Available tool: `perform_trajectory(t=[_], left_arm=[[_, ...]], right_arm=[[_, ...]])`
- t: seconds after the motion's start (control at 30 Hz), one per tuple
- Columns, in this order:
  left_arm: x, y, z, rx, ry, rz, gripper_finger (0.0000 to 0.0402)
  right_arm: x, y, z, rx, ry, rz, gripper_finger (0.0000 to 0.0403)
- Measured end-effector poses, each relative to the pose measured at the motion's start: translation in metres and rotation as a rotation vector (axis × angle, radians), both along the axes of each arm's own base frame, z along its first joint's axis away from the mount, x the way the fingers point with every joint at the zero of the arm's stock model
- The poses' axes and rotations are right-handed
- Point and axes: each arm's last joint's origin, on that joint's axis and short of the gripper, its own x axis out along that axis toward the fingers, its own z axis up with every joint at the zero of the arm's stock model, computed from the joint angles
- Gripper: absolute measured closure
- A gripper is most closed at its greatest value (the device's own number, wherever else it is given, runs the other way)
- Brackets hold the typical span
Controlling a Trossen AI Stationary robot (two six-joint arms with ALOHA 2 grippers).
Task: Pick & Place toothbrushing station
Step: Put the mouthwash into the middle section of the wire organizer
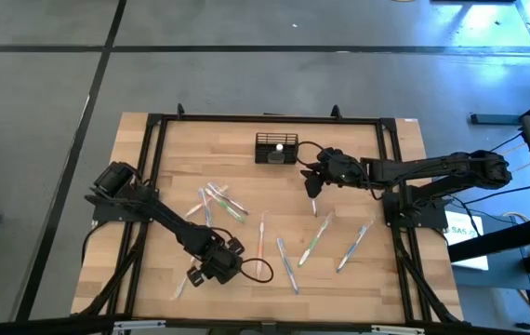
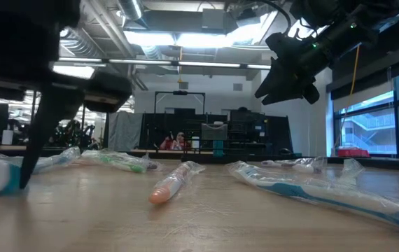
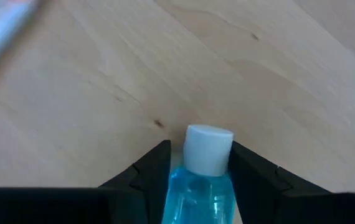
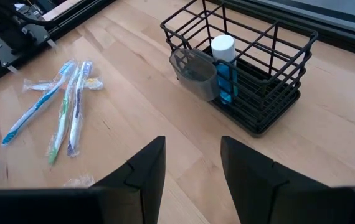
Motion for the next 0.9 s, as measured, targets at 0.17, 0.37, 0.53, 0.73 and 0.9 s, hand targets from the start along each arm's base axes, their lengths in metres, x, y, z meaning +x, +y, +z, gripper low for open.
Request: perform_trajectory(t=[0.17,0.37,0.53,0.73,0.9], left_arm=[[-0.0021,-0.0062,0.0010,0.008,-0.016,-0.007,0.0272],[-0.0020,-0.0073,0.0016,-0.006,-0.013,0.031,0.0295],[-0.0021,-0.0080,0.0021,-0.011,-0.013,0.039,0.0311],[-0.0016,-0.0078,0.0026,-0.003,-0.022,0.054,0.0311],[-0.0003,-0.0067,0.0031,0.032,-0.052,0.089,0.0311]], right_arm=[[0.0000,0.0000,0.0000,0.000,0.000,0.000,0.0245],[0.0000,0.0000,0.0000,0.000,0.000,0.000,0.0245],[0.0000,0.0000,0.0000,0.000,0.000,0.000,0.0245],[0.0002,0.0020,0.0000,0.000,0.000,0.008,0.0245],[0.0007,0.0076,0.0000,-0.001,0.000,0.031,0.0245]])
